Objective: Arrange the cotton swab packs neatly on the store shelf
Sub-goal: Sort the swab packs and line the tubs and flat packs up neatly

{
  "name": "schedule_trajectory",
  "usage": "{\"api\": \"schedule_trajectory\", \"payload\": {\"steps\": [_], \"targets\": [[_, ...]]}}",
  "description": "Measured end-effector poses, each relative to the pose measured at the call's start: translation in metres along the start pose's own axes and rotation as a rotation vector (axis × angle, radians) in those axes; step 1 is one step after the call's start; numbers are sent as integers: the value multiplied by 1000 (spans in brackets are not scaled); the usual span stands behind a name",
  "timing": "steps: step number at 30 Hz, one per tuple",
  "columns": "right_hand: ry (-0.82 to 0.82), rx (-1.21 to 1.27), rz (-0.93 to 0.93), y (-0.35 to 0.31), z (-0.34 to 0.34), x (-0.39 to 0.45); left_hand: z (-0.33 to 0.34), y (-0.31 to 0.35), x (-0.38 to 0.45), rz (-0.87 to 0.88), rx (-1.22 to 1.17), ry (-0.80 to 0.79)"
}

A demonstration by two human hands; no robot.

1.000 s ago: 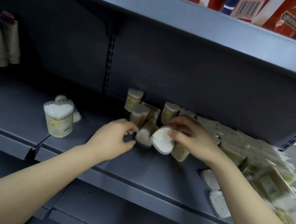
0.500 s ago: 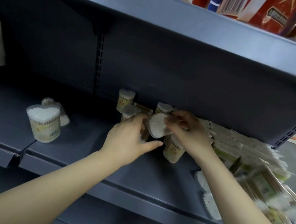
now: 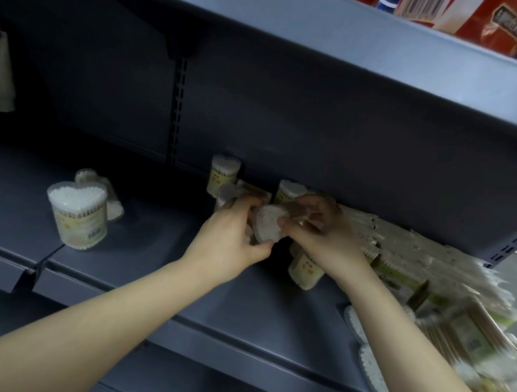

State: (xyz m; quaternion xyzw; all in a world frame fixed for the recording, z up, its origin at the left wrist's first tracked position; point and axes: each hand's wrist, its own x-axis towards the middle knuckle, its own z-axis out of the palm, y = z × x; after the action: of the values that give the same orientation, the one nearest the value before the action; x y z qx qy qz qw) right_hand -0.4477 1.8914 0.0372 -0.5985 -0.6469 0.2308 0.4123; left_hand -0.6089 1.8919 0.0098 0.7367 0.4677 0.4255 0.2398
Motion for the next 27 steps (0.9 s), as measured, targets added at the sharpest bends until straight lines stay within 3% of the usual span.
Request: {"api": "schedule_trajectory", "payload": {"steps": [8,13,27], "targets": [[12,72,-54,-3,-4,0,7,-5,5,18,-56,32],[104,177,-8,1,-9,5,4,-8,7,-39,-99,23],[121,225,25,0,-6,5,-1,-11,6,-74,-441,-13]]}}
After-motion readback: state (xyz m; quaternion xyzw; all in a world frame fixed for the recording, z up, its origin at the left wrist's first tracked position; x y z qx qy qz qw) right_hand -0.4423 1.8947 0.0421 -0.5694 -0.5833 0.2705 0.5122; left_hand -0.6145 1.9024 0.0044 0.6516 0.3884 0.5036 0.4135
